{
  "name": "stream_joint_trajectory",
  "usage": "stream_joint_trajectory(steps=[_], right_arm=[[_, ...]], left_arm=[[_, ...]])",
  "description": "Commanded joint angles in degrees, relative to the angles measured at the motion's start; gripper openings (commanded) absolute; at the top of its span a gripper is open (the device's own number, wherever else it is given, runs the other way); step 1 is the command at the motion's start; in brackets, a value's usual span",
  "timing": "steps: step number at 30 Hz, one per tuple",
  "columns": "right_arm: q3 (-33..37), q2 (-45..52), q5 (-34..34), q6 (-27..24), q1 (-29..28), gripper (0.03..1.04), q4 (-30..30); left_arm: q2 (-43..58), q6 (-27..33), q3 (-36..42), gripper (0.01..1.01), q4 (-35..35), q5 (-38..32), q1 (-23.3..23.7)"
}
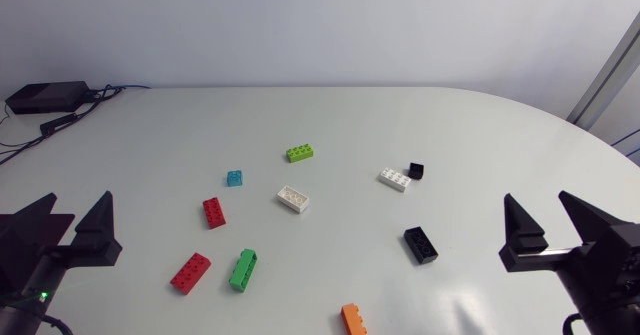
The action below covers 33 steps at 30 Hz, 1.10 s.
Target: Sort duplo bricks by size, large to the right and small to the left
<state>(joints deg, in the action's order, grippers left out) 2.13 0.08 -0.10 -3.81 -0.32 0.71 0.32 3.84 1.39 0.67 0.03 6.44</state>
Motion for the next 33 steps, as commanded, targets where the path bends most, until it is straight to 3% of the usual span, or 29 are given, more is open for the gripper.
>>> stream_joint_trajectory(steps=[1,21,30,33], right_arm=[[-2.13,-0.34,-0.43,1.27,0.4,1.0,-0.97],[-2.13,-0.34,-0.43,1.53,2.43,1.0,-1.06],[-2.13,-0.25,-0.43,1.35,-0.65,1.0,-1.5],[-2.04,-0.34,-0.43,1.35,-0.56,1.0,-1.5]], left_arm=[[-0.93,0.65,-1.3,0.984,-0.05,-0.03,0.07],[-0.93,0.56,-1.3,0.984,-0.14,-0.03,-1.25],[-0.84,0.73,-1.3,0.984,-0.05,-0.03,-6.7],[-0.76,0.82,-1.3,0.982,0.21,-0.21,-6.52]])
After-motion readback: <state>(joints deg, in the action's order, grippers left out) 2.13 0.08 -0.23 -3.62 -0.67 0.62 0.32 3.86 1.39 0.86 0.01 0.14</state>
